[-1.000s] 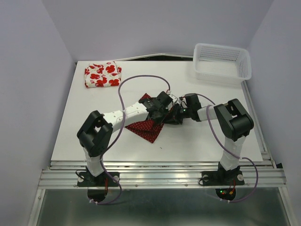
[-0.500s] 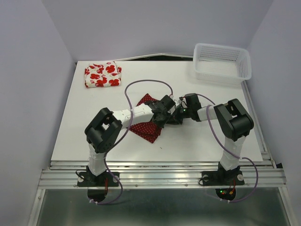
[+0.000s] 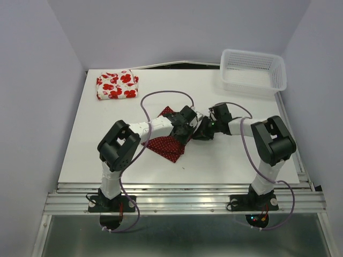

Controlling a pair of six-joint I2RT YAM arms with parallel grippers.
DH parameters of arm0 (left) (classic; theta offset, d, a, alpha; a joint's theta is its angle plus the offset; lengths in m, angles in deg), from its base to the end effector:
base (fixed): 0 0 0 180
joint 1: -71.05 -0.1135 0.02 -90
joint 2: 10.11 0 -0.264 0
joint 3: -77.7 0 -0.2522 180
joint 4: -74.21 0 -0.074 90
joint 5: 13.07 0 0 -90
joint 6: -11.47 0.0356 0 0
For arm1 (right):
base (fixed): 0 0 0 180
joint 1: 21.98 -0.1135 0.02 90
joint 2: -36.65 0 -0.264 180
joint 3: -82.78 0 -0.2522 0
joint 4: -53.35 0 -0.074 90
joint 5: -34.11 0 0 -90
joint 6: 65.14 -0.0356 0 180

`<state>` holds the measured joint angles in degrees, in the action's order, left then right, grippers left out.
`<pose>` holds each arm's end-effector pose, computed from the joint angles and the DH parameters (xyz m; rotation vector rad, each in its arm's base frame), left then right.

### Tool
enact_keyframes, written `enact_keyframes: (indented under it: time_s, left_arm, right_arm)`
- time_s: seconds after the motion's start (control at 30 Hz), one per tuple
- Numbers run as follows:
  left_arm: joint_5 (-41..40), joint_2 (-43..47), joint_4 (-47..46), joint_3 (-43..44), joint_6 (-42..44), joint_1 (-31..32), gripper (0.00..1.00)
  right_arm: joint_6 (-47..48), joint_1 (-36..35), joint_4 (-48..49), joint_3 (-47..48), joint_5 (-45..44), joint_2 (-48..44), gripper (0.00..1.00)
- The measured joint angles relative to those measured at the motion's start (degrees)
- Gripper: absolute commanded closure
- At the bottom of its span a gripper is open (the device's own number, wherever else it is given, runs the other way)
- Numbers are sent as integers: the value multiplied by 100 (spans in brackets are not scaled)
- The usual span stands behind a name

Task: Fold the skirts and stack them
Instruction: Fold the skirt

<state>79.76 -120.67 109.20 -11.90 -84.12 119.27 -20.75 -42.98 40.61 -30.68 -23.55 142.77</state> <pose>0.2732 -0.3085 0.1839 0.9596 2.4042 -0.4247 0.3211 0.1437 0.1241 0.3103 2.6596 1.1449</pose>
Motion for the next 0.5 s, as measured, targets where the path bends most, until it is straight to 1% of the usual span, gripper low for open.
enact_keyframes:
  time_s: [0.07,0.1,0.17,0.2,0.23,0.27,0.3,0.33,0.37,0.43,0.47,0.5]
  left_arm:
    - [111,50,-114,-39,-2,-33,50]
    - [170,129,-186,-90,9,-37,41]
    - [260,382,-249,-184,20,-35,38]
    - [319,551,-260,-188,35,-35,31]
    - [332,717,-286,-188,42,-35,27]
    - [372,907,-317,-188,55,-50,20]
    - [431,1099,-341,-186,57,-74,6]
    - [490,1335,-361,-186,42,-109,5]
    - [575,1620,-407,-190,44,-184,5]
    - [1016,2122,-573,-260,74,-505,13]
    - [1478,2424,-763,-376,107,-824,16]
    - [1790,2627,-866,-470,140,-1051,23]
  right_arm:
    - [177,101,-302,48,-116,-127,78]
    - [284,195,-474,105,-149,-170,78]
    - [498,367,-741,251,-181,-210,78]
    - [581,404,-820,304,-188,-219,76]
    - [737,483,-968,404,-197,-240,76]
    - [824,516,-1025,459,-199,-262,75]
    - [955,531,-1097,529,-192,-319,72]
    - [1038,531,-1150,588,-181,-415,70]
    - [1075,522,-1169,636,-133,-490,64]
    - [1095,518,-1099,763,70,-691,50]
    - [1084,518,-975,826,229,-776,41]
    - [1023,505,-774,892,417,-844,30]
